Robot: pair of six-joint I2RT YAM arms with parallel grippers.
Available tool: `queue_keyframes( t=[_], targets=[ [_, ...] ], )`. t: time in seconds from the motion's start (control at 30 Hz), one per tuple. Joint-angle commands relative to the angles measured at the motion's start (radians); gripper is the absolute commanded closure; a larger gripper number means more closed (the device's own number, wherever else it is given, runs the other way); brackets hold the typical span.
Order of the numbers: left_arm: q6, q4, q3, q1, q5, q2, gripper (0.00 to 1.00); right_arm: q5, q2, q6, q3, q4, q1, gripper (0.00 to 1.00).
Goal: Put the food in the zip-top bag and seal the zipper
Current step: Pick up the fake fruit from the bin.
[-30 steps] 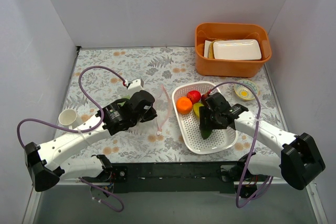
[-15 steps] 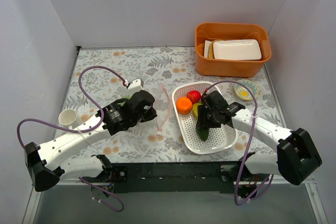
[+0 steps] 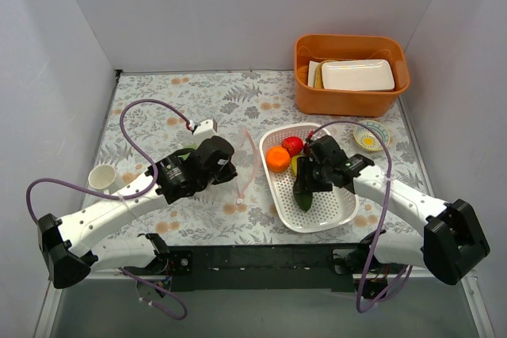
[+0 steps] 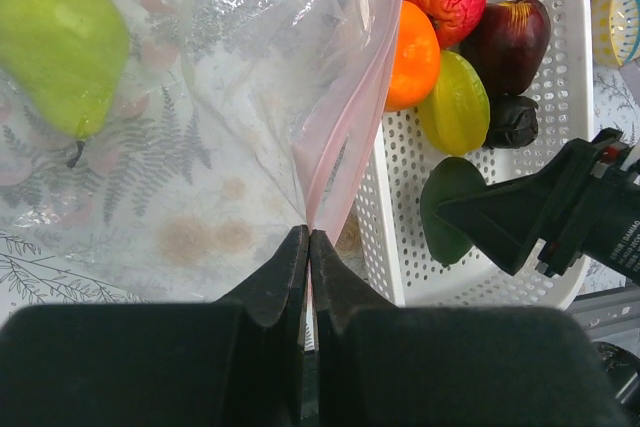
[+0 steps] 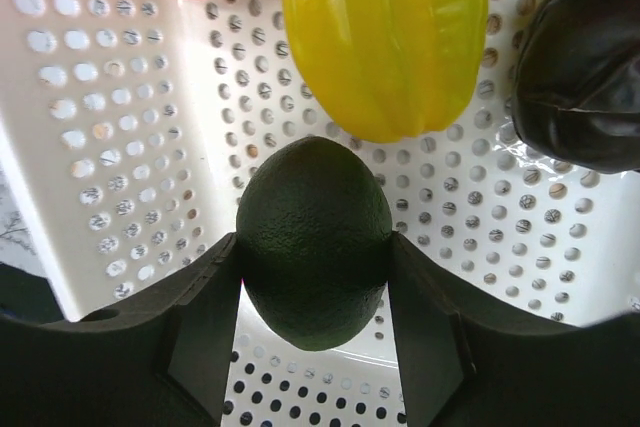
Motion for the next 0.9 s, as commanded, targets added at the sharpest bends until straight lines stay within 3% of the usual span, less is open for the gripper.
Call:
queue_keyframes(
  t=[0.0, 0.2, 0.53, 0.87],
  targets=[
    [0.011, 0.001, 0.018, 0.005, -0.010, -0.007, 1.00, -0.058, -0.050, 0.012, 0.065, 0.046, 0.000, 0.71],
    [0.011, -0.006, 0.017, 0.005, -0.013, -0.009, 1.00, -0.104, -0.090, 0.046, 0.097, 0.083, 0.000, 0.71],
    [0.013, 0.014, 0.007, 0.005, 0.017, 0.011, 1.00, -0.271, -0.127, 0.150, 0.140, 0.328, 0.002, 0.68],
    [0.014, 0.015, 0.021, 0.005, 0.044, 0.027, 1.00, -0.319, 0.034, 0.175, 0.259, 0.445, 0.066, 0.68]
  ],
)
